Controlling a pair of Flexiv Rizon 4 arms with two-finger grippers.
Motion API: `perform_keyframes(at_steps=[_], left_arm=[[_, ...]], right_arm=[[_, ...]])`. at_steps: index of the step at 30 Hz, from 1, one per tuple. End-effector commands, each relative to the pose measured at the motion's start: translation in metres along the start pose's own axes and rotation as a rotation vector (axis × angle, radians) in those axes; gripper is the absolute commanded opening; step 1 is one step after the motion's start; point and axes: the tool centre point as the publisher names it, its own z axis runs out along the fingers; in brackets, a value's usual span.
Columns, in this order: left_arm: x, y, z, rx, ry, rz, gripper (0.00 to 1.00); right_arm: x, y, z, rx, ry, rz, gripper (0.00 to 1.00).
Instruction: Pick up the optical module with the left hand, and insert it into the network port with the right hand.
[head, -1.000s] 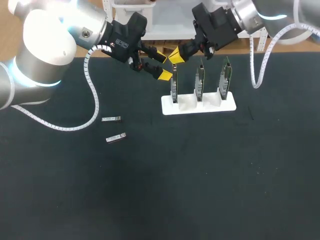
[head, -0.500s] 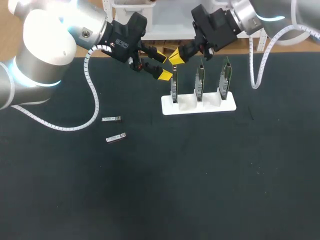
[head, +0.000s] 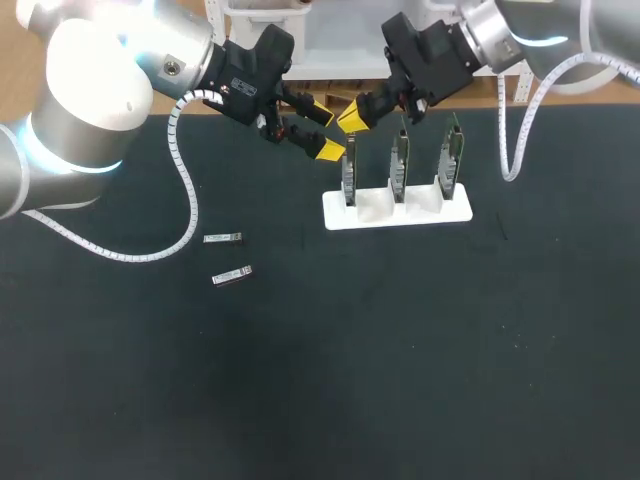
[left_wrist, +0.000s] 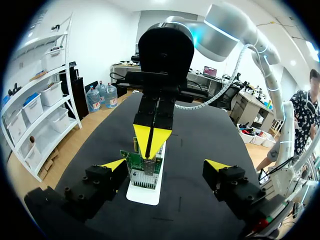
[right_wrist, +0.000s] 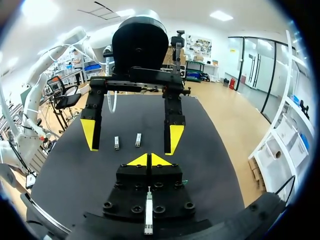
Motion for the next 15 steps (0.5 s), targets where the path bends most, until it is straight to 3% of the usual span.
perform_keyframes(at_steps=[1,15], left_arm=[[-0.0019,0.0019,0.0009,0.001,0.009,-0.004,1.00],[-0.0019,0.0019,0.0009,0.001,0.009,-0.004,1.00]], right_arm=[[0.0032,0.0005,0.0006,0.005,-0.001,0.004,0.00],[-0.0024,0.0026,-0.0024,0.005,-0.031,0.019,0.00]])
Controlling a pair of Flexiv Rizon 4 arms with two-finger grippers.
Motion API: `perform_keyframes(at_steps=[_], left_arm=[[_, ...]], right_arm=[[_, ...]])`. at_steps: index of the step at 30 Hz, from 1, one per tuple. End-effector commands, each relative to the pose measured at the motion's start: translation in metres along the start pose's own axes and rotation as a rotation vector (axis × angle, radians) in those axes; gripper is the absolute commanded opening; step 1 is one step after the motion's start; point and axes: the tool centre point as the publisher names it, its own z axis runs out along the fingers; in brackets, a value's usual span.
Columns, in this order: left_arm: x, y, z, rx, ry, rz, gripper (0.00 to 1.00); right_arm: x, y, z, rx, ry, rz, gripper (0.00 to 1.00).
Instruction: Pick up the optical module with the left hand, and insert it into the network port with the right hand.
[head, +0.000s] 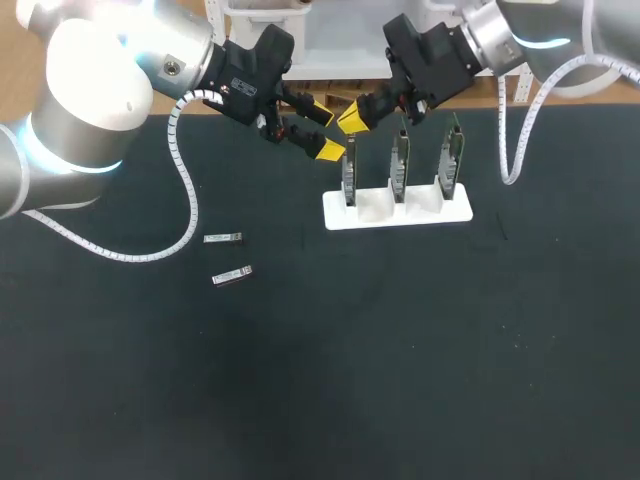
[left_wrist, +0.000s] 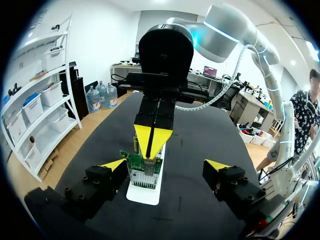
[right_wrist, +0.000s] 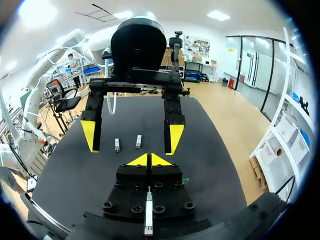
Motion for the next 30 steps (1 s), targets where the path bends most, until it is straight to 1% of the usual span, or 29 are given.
perform_keyframes(at_steps=[1,6,22,30], left_arm=[[-0.002,0.002,0.001,0.001,0.009,-0.004,1.00],[-0.002,0.002,0.001,0.001,0.009,-0.004,1.00],[-0.002,0.002,0.001,0.001,0.009,-0.004,1.00],[-0.002,0.002,0.001,0.001,0.009,-0.004,1.00]], right_arm=[[-0.002,0.001,-0.003,0.004,-0.011,-0.004,0.00],[-0.006,0.000,-0.006,0.010,-0.024,-0.007,0.00],[0.002,-0.005,-0.002,0.023,-0.003,-0.002,0.00],[0.008,-0.004,-0.001,0.019,0.009,0.006,0.00]])
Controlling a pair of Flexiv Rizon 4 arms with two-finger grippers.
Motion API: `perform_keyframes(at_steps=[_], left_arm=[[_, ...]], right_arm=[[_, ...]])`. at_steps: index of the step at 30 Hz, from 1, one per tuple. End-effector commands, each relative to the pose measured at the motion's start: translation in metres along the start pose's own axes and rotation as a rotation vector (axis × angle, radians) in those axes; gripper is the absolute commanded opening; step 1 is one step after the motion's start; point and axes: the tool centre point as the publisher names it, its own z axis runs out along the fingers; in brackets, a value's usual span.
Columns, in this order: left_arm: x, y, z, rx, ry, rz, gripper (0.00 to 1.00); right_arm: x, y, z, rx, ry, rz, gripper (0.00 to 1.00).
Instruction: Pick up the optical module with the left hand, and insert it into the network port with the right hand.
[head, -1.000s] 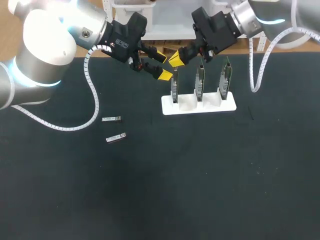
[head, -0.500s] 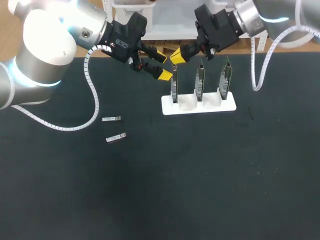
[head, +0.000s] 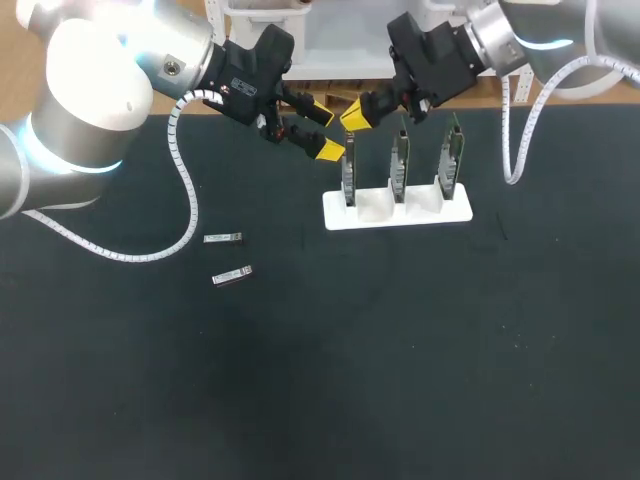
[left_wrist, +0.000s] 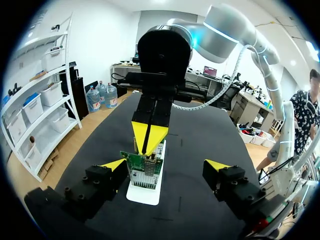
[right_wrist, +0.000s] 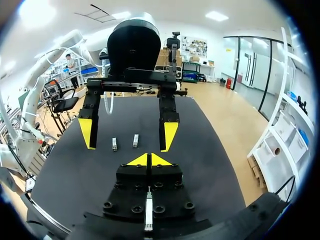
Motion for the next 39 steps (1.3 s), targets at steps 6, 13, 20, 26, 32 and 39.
perform_keyframes(at_steps=[6,13,20,26,32,39], left_arm=[[-0.002,0.002,0.001,0.001,0.009,-0.004,1.00],[-0.002,0.002,0.001,0.001,0.009,-0.004,1.00],[-0.002,0.002,0.001,0.001,0.009,-0.004,1.00],[-0.002,0.002,0.001,0.001,0.009,-0.004,1.00],[-0.002,0.002,0.001,0.001,0.009,-0.004,1.00],[-0.002,0.002,0.001,0.001,0.009,-0.004,1.00]], right_arm=[[0.006,0.002,0.003,-0.002,0.011,0.004,0.00],[0.010,0.004,0.006,-0.006,0.019,0.008,0.00],[0.013,0.004,0.007,-0.005,0.028,0.012,0.00],[0.015,0.004,0.007,-0.003,0.031,0.015,0.00],[0.016,0.004,0.008,-0.002,0.030,0.019,0.00],[0.006,0.006,0.002,-0.010,0.001,0.019,0.00]])
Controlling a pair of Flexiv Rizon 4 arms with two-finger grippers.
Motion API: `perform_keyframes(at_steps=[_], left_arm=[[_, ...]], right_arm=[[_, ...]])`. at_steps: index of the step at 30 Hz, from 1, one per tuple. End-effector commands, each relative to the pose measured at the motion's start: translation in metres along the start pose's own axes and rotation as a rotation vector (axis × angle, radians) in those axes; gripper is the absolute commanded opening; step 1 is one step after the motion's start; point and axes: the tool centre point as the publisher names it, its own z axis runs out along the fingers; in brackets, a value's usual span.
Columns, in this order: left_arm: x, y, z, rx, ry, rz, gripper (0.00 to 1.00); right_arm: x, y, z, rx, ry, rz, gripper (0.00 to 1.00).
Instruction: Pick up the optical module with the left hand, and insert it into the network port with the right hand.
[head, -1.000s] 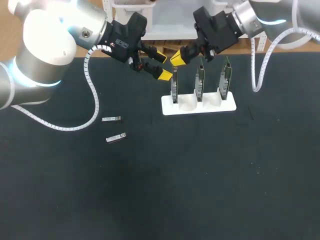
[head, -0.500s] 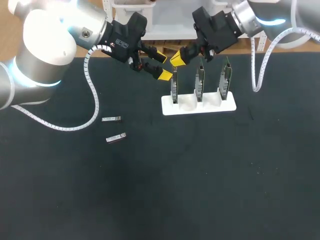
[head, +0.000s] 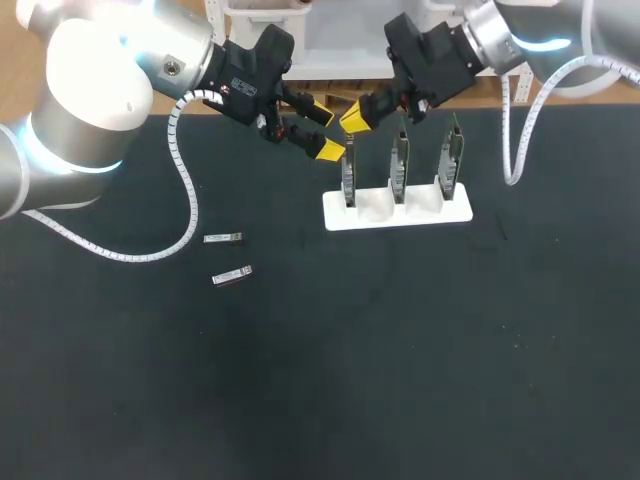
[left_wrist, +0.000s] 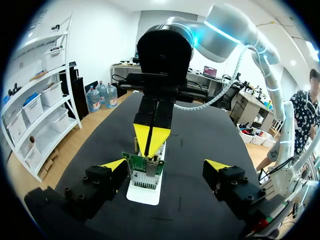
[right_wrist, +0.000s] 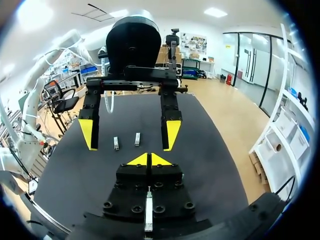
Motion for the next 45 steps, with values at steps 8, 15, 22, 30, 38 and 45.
perform_keyframes(at_steps=[8,15,22,30,38,45], left_arm=[[-0.002,0.002,0.001,0.001,0.009,-0.004,1.00],[-0.002,0.002,0.001,0.001,0.009,-0.004,1.00],[-0.002,0.002,0.001,0.001,0.009,-0.004,1.00],[-0.002,0.002,0.001,0.001,0.009,-0.004,1.00],[-0.002,0.002,0.001,0.001,0.009,-0.004,1.00],[-0.002,0.002,0.001,0.001,0.009,-0.004,1.00]], right_arm=[[-0.009,0.004,-0.011,0.006,-0.065,-0.014,0.00],[-0.018,0.004,-0.033,0.018,-0.105,-0.012,0.00],[-0.008,0.000,-0.067,0.050,-0.125,0.016,0.00],[0.015,0.001,-0.099,0.089,-0.127,0.069,0.00],[0.027,0.007,-0.111,0.072,-0.116,0.080,0.00],[0.035,0.015,-0.113,0.023,-0.079,0.065,0.00]])
